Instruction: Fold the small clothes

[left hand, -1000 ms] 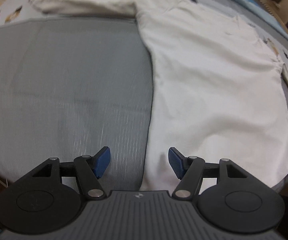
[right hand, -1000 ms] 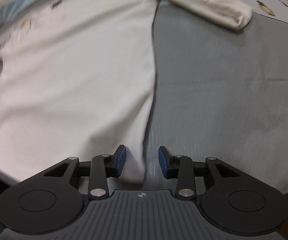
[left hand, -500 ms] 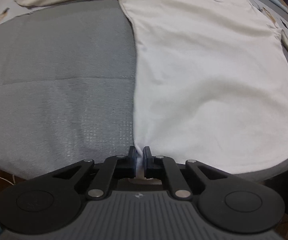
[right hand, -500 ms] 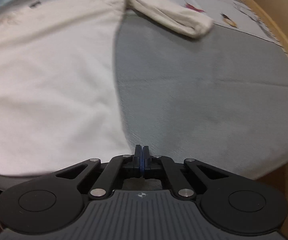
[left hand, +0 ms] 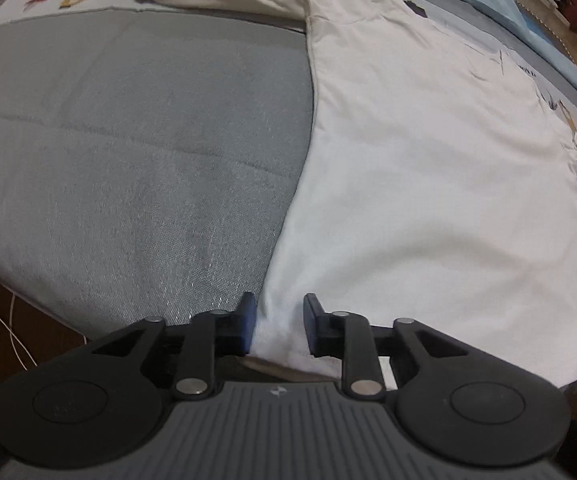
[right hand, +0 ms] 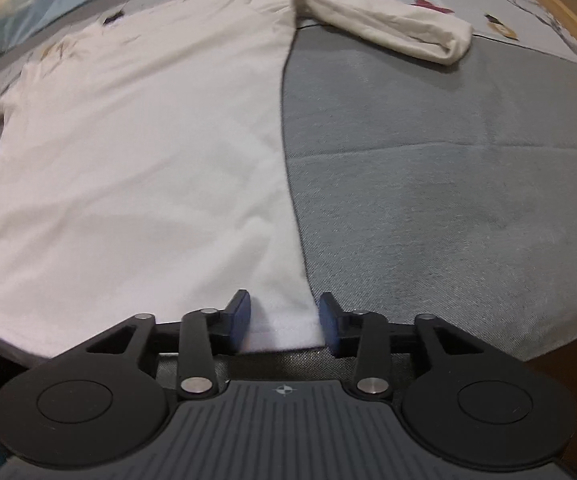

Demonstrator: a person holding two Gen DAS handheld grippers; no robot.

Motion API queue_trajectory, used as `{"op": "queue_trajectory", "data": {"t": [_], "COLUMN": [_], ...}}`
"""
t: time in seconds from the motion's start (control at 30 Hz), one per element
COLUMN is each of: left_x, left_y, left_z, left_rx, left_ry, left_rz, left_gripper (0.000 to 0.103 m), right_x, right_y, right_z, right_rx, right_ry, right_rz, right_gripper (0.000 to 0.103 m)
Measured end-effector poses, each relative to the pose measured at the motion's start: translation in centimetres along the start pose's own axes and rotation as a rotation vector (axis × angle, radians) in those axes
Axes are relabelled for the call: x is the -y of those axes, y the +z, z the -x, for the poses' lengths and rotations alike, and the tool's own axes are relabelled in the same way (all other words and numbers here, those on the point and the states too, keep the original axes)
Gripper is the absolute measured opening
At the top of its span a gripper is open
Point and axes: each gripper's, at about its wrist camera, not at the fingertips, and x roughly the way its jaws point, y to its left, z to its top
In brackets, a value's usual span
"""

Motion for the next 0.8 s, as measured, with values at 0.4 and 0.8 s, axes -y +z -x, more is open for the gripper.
{"op": "queue_trajectory", "data": {"t": [0.4, 0.8], "left_x": [0.8, 1.6], "left_y": [-0.3, -1.5], "left_z": [2.9, 1.1], "left_rx": [0.169, 0.024], "left_ry": [0.010, 0.174], "left_rz": [-0.037, -0.071], "left_gripper": [0.006, 0.009], "right_x": [0.7, 1.6], "right_y": [0.6, -0.3], "right_z": [5.2, 4.9], "right_rx": [0.185, 0.128], "right_ry": [0.102, -0.011], "right_rz": [-0.091, -0.085], "right_gripper": [0.002, 0.003]}}
